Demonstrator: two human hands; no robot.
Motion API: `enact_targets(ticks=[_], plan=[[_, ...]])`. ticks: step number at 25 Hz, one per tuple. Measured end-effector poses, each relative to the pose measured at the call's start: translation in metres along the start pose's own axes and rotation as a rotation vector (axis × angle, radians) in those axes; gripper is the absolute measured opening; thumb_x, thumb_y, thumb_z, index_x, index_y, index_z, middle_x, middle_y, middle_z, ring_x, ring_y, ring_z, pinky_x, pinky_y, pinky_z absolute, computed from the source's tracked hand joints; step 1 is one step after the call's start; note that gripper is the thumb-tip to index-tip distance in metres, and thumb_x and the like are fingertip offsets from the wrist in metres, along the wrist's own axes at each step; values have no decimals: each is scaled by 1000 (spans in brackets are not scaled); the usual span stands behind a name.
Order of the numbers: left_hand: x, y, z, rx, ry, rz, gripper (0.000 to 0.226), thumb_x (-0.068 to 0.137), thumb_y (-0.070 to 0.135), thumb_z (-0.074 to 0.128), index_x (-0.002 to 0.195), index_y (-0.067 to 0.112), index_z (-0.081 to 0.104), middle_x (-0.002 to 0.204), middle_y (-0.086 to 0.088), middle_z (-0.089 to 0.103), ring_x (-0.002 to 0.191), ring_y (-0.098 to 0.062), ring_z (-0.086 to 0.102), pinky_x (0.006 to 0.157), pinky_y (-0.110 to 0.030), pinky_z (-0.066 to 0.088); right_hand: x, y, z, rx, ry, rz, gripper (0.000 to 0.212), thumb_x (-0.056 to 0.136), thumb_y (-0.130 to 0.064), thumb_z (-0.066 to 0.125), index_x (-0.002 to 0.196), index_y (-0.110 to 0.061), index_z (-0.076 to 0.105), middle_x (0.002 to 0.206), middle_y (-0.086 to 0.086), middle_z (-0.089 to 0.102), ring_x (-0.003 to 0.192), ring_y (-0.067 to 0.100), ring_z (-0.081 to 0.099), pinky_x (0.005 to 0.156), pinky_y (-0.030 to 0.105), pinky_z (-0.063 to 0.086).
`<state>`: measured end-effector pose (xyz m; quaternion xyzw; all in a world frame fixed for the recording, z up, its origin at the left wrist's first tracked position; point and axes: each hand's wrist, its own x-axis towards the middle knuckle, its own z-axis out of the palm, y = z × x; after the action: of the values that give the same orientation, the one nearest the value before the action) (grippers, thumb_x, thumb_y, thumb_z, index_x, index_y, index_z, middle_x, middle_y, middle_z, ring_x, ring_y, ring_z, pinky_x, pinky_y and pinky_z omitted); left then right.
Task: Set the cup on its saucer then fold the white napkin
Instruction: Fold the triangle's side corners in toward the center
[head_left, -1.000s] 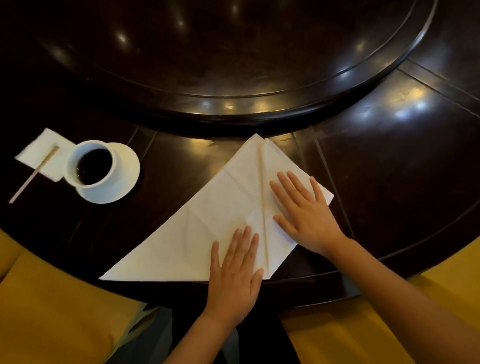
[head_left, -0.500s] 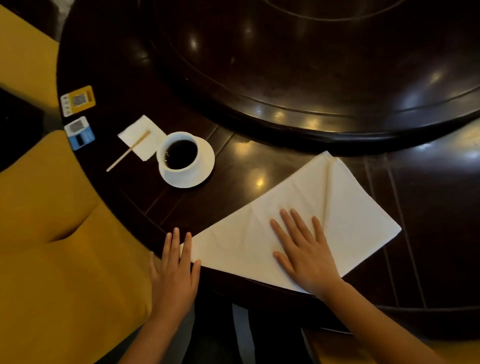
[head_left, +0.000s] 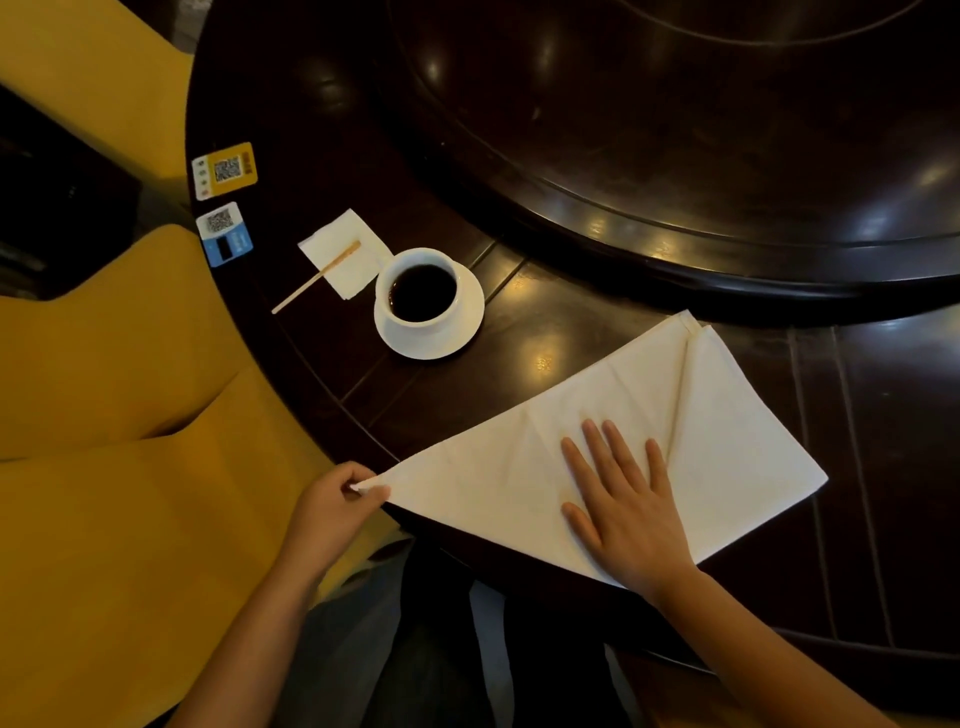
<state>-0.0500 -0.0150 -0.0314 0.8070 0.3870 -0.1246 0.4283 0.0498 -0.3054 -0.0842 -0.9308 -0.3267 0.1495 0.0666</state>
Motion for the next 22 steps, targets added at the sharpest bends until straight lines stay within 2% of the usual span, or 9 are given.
enact_targets(ticks=[3,6,8,10,12,16,18,20,22], plan=[[-4,9,-16,-280,-6,-104,7,88,14,63,83,17,67,82,-2,67,79,-14,62,62,-23,44,0,-1,1,30,1,-5,67,93,-59,18,149,-25,2,158,3,2,144,25,-3,114,53,-2],[-11,28,-18,-414,9,-138,11,90,15,59,89,17,69,86,-4,69,85,-15,64,70,-26,46,1,-7,-7,137,43,18,66,91,-60,16,147,-30,-1,158,3,1,144,26,0,114,55,-2],[-18,49,-10,-437,-1,-104,15,90,15,58,85,21,71,82,-1,72,82,-13,66,69,-25,46,5,-24,-23,332,153,31,61,91,-57,28,144,-29,20,151,8,30,139,26,24,112,57,16],[-26,74,4,-444,-36,-62,16,89,16,59,82,23,73,80,3,74,80,-8,68,67,-21,47,14,-46,-42,462,343,-24,47,88,-51,44,129,-27,42,126,2,55,117,13,43,100,44,39],[-33,96,21,-476,-102,-52,14,88,19,60,85,22,73,83,5,74,81,-8,69,67,-20,51,22,-63,-56,502,455,-72,35,84,-48,55,112,-28,50,105,-4,64,100,8,45,89,28,38],[-36,124,48,-515,-220,-65,18,90,23,58,84,19,75,83,-1,75,86,-16,70,77,-30,55,33,-58,-69,584,503,-34,19,78,-34,66,90,-20,61,86,-3,68,87,8,50,83,22,34],[-34,135,56,-558,-251,-86,22,91,24,56,84,18,76,84,-1,75,87,-16,70,77,-27,55,32,-43,-71,610,517,27,14,77,-29,67,84,-17,65,80,-2,68,85,8,49,79,23,37],[-32,145,64,-610,-343,-74,25,92,20,53,85,18,76,86,-2,76,87,-15,70,73,-21,55,29,-28,-75,671,509,92,9,77,-26,67,81,-18,66,76,-3,68,75,6,52,77,26,41],[-28,157,75,-637,-425,-40,27,92,14,51,87,17,77,89,-2,76,89,-13,70,74,-18,54,27,-7,-81,729,501,165,5,79,-27,67,81,-23,66,74,-11,65,68,-1,53,77,24,41]])
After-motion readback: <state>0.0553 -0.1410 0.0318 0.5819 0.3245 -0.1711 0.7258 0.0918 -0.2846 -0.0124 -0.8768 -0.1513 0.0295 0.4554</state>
